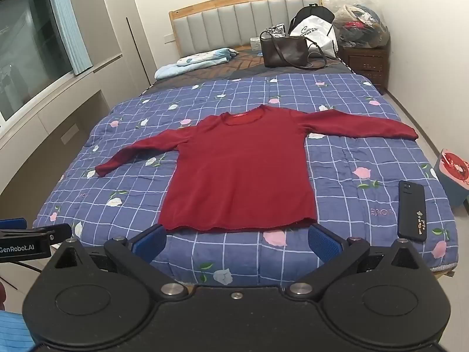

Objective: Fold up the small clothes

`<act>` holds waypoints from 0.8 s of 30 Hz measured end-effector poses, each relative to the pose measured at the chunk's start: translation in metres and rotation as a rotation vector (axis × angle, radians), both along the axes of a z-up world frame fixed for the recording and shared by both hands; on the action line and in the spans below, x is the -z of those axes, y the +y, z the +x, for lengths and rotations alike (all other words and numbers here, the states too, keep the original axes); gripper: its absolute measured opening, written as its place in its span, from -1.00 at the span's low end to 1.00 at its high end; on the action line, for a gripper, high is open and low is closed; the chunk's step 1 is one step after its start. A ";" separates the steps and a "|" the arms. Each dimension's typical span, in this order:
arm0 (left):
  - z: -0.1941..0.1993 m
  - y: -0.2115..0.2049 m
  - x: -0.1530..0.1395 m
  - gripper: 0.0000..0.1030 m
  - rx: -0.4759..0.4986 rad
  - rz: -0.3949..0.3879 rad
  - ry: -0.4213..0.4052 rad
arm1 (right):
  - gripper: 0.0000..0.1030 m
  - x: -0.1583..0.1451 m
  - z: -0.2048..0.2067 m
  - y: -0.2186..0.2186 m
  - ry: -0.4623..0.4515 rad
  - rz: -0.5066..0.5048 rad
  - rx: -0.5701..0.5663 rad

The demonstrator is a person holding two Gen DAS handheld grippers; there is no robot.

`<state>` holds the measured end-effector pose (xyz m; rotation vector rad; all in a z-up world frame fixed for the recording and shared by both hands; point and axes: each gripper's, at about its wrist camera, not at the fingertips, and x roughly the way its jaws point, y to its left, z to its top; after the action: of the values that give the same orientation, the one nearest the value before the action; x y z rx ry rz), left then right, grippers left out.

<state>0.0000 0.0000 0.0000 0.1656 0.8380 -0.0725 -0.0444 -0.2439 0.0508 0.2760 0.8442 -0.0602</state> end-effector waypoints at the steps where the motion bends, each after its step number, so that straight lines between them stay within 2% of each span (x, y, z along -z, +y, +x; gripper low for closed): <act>1: 0.000 0.000 0.000 0.99 -0.001 0.000 0.000 | 0.99 0.000 0.000 0.000 0.000 0.000 0.000; 24: 0.000 0.001 0.001 0.99 -0.005 -0.003 0.005 | 0.99 -0.003 -0.003 0.003 0.000 -0.007 0.011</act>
<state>-0.0001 0.0009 -0.0007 0.1606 0.8433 -0.0690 -0.0476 -0.2411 0.0543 0.2742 0.8423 -0.0735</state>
